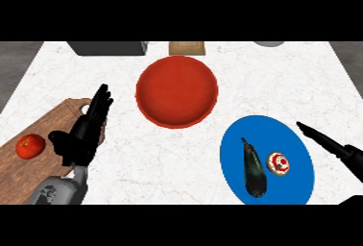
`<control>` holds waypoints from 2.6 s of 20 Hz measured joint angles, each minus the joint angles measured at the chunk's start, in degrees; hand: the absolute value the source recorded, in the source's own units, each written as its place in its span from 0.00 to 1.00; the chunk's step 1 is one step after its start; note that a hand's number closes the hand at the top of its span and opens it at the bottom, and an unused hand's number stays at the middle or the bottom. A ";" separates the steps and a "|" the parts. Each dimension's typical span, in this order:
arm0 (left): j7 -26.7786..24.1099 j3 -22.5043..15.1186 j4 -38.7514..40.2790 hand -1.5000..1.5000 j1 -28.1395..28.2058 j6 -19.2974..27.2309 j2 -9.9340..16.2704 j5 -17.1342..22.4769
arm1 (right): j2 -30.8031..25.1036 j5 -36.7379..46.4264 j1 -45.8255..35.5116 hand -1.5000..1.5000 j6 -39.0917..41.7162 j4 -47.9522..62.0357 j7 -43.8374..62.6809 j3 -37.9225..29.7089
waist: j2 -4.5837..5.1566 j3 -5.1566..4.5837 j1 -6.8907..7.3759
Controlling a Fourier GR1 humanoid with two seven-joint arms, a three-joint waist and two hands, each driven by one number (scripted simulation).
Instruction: Pick the cupcake from the plate and place it in the bowl
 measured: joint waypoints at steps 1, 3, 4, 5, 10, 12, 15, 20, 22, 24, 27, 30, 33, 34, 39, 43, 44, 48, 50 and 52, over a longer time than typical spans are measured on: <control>-0.03 0.38 0.32 0.50 -0.24 -0.36 -0.32 -0.03 | 0.51 -0.99 -0.70 0.00 0.90 -0.19 0.83 -0.54 | 0.00 -0.01 -0.01; 0.13 -0.05 -0.26 0.50 0.39 -0.24 -1.19 -1.13 | 1.14 -2.53 -0.26 0.00 2.57 -0.48 0.75 -2.00 | -0.02 -0.02 -0.03; 0.56 0.47 0.48 0.50 -0.72 -0.47 -1.48 -1.30 | 1.87 -2.20 -0.62 0.00 3.02 0.64 -0.16 -2.19 | -0.02 -0.03 -0.04; 1.04 0.50 -0.05 0.50 -0.70 -0.48 -1.86 -1.88 | 2.64 -1.95 -0.32 0.00 3.51 0.72 -0.44 -2.48 | -0.01 -0.03 -0.04; 2.71 1.60 -1.20 0.50 -0.43 -1.60 -3.11 -3.06 | 4.91 -2.14 0.96 0.00 6.95 1.82 -1.54 -4.78 | -0.03 -0.03 -0.04; 2.96 1.63 -2.10 0.50 0.32 -1.75 -3.93 -3.95 | 6.07 -1.54 0.81 0.00 8.21 2.40 -1.35 -5.15 | -0.03 -0.03 -0.01; 1.21 3.26 -1.12 0.50 1.16 -3.60 -3.77 -4.16 | 7.80 -1.26 0.05 0.00 9.43 3.63 -0.29 -5.79 | -0.01 -0.03 0.02; 2.17 4.23 -0.91 0.50 0.62 -4.46 -5.35 -5.64 | 11.61 2.72 -0.27 0.00 9.66 6.44 -1.79 -5.43 | -0.01 -0.03 0.03; 1.35 4.98 -0.44 0.50 1.02 -5.38 -5.70 -5.97 | 13.00 4.44 -0.18 0.00 9.63 6.73 -2.31 -5.21 | 0.00 -0.01 0.03; 0.91 6.05 1.15 0.50 -0.28 -6.14 -6.06 -6.05 | 13.76 6.09 -1.36 0.00 9.69 9.47 -3.96 -5.36 | 0.00 -0.02 0.03; 2.09 4.98 -1.34 0.50 1.08 -5.23 -7.36 -7.74 | 14.87 8.68 -3.74 0.00 8.56 13.01 -5.32 -5.53 | 0.01 -0.02 0.15; 3.80 5.81 -2.59 0.50 0.53 -5.77 -6.99 -7.53 | 15.63 13.85 -4.84 0.00 4.98 15.88 -7.21 -4.55 | 0.01 -0.01 0.20; 4.15 5.98 -3.44 0.50 1.07 -6.20 -6.96 -7.93 | 15.66 18.29 -5.25 0.00 2.08 18.36 -9.13 -3.83 | 0.01 -0.01 0.20; 3.77 5.79 -2.93 0.50 0.96 -6.05 -7.50 -8.38 | 16.15 19.77 -5.45 0.00 0.97 19.17 -9.79 -3.29 | 0.01 -0.01 0.18; 3.29 6.03 -3.07 0.50 1.66 -6.51 -8.77 -9.28 | 17.28 23.50 -7.53 0.00 0.02 23.43 -11.68 -2.40 | 0.01 -0.03 0.19; 4.10 6.99 -4.04 0.50 1.92 -7.61 -8.22 -9.02 | 16.68 27.09 -8.32 1.00 -0.66 25.51 -16.46 0.01 | -0.04 -0.08 0.23; 3.64 7.06 -3.18 0.50 1.72 -7.35 -8.51 -9.30 | 16.30 28.12 -7.86 1.00 -1.03 24.46 -17.64 0.89 | -0.05 -0.09 0.13; 2.61 7.49 -2.43 0.50 1.77 -8.00 -8.62 -9.50 | 15.42 32.14 -7.84 1.00 -3.23 25.34 -22.94 3.01 | -0.12 -0.17 0.13; 3.06 7.99 -3.23 0.50 2.16 -8.59 -8.54 -9.20 | 15.68 32.69 -7.80 1.00 -3.62 26.11 -24.90 2.95 | -0.20 -0.26 0.15; 3.23 8.47 -2.70 0.50 1.24 -8.76 -8.68 -9.27 | 16.05 33.00 -7.30 1.00 -4.07 26.64 -26.67 2.99 | -0.27 -0.34 0.13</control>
